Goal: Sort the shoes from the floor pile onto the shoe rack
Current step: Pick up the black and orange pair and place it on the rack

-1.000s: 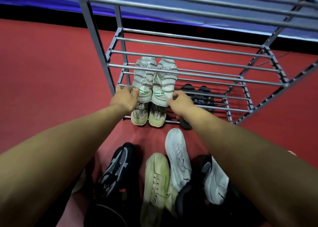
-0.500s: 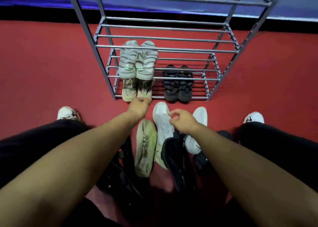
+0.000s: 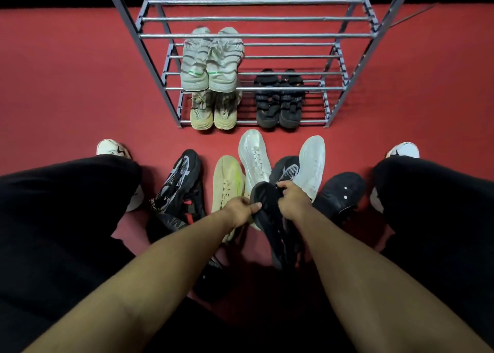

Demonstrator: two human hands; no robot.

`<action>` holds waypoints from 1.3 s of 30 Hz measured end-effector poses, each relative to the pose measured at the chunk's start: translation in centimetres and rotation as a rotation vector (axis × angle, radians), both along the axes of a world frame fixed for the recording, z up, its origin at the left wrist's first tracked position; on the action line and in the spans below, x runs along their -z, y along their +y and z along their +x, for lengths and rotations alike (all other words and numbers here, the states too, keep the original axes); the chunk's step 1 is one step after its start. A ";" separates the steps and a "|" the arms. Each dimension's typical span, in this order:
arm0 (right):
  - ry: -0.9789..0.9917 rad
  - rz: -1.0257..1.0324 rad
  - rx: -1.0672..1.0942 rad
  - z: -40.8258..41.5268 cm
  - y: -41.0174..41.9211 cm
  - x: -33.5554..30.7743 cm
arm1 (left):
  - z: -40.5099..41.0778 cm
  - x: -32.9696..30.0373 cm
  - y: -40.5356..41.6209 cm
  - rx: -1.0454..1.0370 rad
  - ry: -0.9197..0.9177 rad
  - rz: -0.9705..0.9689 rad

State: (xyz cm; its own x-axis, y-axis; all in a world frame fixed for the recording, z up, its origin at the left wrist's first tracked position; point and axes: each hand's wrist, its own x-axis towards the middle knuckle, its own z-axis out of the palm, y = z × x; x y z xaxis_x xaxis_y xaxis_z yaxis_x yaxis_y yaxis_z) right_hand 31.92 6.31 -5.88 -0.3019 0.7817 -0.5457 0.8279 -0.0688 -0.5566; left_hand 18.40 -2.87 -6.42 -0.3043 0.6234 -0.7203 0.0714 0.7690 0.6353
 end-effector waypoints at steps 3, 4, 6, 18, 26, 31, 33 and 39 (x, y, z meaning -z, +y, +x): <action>0.023 -0.061 0.046 0.3 0.2 -0.1 | 0.0 0.3 0.0 0.029 0.022 -0.020; 0.035 -0.063 0.063 0.4 0.1 -0.2 | 0.1 0.4 0.1 0.023 0.017 -0.009; 0.062 -0.057 0.050 0.3 -0.2 -0.3 | 0.3 0.7 0.2 -0.011 -0.016 0.023; 0.229 0.077 0.224 -1.1 -0.2 -2.1 | -3.5 -0.8 1.6 -0.363 -0.052 0.143; 0.421 -0.246 0.106 -3.3 -0.6 -2.6 | -12.1 -4.5 1.9 -0.936 -0.324 0.265; 0.382 -0.365 -0.018 -3.7 -1.1 -2.2 | -12.3 -3.6 1.2 -0.913 -0.318 0.226; 0.355 -0.364 -0.026 -3.6 -1.1 -1.8 | -12.3 -3.0 1.0 -0.922 -0.353 0.240; 0.366 -0.497 0.200 -3.2 -1.3 -0.3 | -11.8 -1.9 0.4 -0.797 -0.289 0.277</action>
State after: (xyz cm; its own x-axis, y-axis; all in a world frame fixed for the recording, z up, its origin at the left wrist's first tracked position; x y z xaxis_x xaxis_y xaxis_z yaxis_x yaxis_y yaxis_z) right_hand 28.71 5.06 -5.54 -0.4117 0.5228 -0.7465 0.5353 -0.5242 -0.6623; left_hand 6.59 -2.50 -4.48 -0.5512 0.4675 -0.6911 -0.6109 0.3381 0.7159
